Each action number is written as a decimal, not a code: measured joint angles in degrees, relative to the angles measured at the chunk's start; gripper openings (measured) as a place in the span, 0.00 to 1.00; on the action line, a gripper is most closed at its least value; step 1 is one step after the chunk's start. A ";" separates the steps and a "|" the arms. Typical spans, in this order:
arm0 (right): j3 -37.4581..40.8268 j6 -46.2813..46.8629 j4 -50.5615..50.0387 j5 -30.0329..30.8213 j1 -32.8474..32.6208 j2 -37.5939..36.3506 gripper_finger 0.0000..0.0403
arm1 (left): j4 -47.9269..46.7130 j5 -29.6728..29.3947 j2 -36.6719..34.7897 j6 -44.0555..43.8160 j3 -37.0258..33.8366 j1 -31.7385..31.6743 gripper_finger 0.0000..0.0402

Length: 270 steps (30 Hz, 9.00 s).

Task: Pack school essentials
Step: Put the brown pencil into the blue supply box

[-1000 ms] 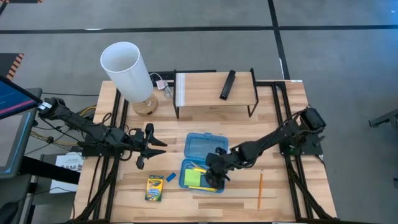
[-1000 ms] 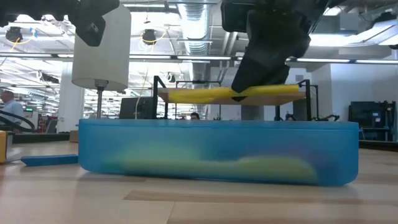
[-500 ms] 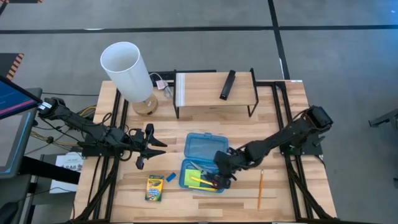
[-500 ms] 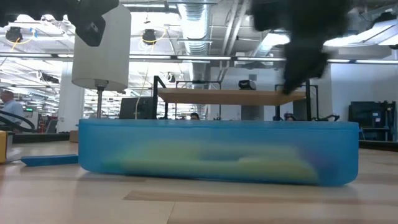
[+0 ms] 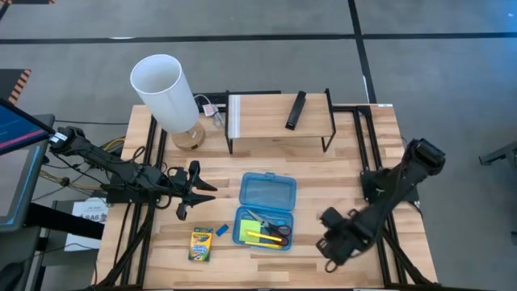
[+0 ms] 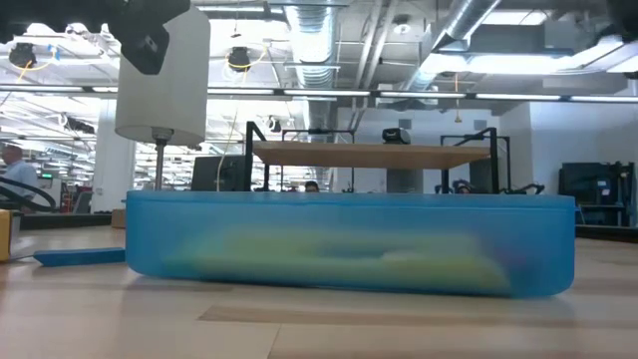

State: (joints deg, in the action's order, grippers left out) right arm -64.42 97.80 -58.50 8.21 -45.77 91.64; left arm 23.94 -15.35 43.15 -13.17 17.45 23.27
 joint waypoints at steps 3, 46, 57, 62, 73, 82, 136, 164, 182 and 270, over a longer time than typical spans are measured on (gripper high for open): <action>0.00 3.82 -3.08 -0.21 -1.79 1.16 0.40 | 0.33 0.02 -0.01 0.00 0.00 0.00 0.28; 29.81 12.67 23.15 -4.24 1.62 -7.88 0.41 | 0.58 -0.01 -0.01 0.45 0.00 0.00 0.28; 30.18 10.93 22.12 -3.43 2.46 -8.92 0.21 | 0.79 -0.02 -0.02 0.39 0.00 0.00 0.28; 30.14 9.67 22.00 -2.48 2.44 -8.94 0.11 | 0.79 -0.02 -0.02 0.37 0.00 0.00 0.28; 30.15 8.19 21.57 -1.03 2.65 -9.54 0.03 | 0.77 -0.02 0.00 -0.02 0.00 0.00 0.28; 30.42 3.38 21.63 2.18 5.86 -12.04 0.01 | 0.77 -0.02 -0.01 0.00 0.00 0.00 0.28; 14.37 -33.89 36.33 1.72 16.78 1.71 0.50 | -2.32 -0.02 0.95 -0.09 -0.02 0.00 0.28; 10.10 -28.07 19.27 -0.50 15.71 5.20 0.49 | -1.77 0.00 2.34 -2.77 -0.04 0.00 0.28; 11.62 -15.44 10.64 0.79 8.88 3.34 0.49 | -1.77 0.00 2.34 -3.61 -0.04 0.00 0.28; 9.64 -33.38 15.91 -1.23 15.55 2.95 0.00 | -0.46 -0.34 2.32 -2.90 0.00 0.00 0.28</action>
State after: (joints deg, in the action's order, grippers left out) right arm -54.78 64.42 -42.59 6.98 -30.22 94.59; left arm 23.49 -15.69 45.47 -16.07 17.45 23.27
